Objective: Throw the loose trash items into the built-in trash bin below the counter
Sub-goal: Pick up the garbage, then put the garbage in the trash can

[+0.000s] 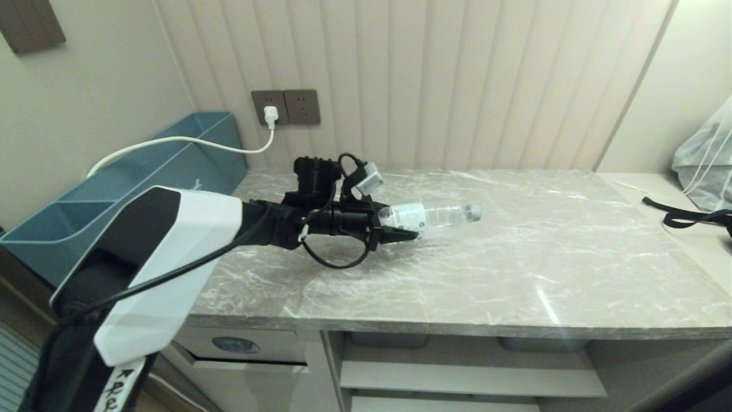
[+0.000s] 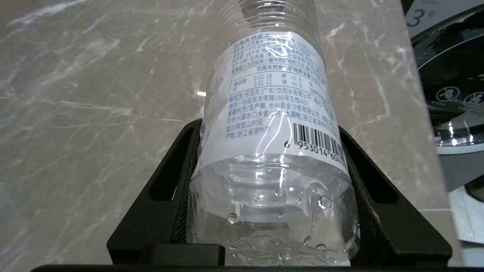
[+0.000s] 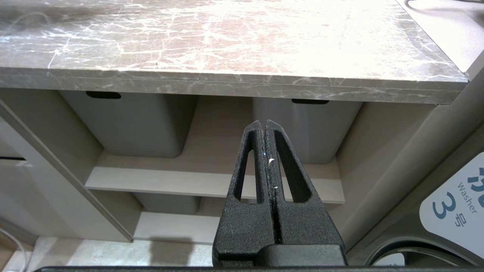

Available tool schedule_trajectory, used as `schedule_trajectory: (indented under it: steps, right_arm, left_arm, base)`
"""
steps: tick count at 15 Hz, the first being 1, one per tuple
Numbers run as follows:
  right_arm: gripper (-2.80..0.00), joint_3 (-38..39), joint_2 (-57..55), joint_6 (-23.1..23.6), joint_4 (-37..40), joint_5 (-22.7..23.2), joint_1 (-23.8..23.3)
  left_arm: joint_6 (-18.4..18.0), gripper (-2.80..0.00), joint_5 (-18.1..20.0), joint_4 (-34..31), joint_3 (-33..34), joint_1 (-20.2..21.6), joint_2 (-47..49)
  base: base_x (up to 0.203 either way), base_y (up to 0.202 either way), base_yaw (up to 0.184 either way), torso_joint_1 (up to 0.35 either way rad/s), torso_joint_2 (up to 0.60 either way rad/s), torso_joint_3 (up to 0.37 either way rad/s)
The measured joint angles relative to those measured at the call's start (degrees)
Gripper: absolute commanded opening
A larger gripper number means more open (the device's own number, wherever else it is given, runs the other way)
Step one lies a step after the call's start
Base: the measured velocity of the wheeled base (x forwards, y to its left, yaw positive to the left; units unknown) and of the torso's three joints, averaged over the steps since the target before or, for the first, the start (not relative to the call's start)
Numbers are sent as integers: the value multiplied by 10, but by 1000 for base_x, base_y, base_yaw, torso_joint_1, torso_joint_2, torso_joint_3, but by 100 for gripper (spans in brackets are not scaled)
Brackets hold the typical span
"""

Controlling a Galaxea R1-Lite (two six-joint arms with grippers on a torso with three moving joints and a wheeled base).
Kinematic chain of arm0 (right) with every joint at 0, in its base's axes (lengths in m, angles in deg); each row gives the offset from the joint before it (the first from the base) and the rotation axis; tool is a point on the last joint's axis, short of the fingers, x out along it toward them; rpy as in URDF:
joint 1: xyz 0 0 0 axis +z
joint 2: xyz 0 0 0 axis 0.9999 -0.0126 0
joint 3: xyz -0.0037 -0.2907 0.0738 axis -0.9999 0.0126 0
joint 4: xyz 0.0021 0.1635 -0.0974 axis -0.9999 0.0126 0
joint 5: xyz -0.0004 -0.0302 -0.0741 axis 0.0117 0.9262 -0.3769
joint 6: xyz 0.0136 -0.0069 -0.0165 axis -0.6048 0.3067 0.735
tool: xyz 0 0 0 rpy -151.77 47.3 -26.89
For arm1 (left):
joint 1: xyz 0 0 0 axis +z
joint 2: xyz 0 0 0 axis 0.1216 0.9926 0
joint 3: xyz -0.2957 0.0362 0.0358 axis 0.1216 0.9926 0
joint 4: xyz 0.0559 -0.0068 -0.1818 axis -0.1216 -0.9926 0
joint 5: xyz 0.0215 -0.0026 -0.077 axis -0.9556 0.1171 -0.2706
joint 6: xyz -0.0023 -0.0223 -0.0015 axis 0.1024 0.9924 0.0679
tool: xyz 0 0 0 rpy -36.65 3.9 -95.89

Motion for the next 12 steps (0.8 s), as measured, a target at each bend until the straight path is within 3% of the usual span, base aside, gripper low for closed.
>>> schedule_trajectory:
  steps: [4,9,12]
  right_arm:
    - [-280,0,0,0,0,0,0]
    - [-280,0,0,0,0,0,0]
    - [-280,0,0,0,0,0,0]
  left_arm:
    - [5,-280,0,-27,117,22,-121]
    - [30,-280,-26,-49,379,43,-355]
    - [54,-280,-68,-51,517,55,-504]
  base:
    - [0,0,0,0,0,0]
    - [0,0,0,0,0,0]
    - [0,0,0,0,0,0]
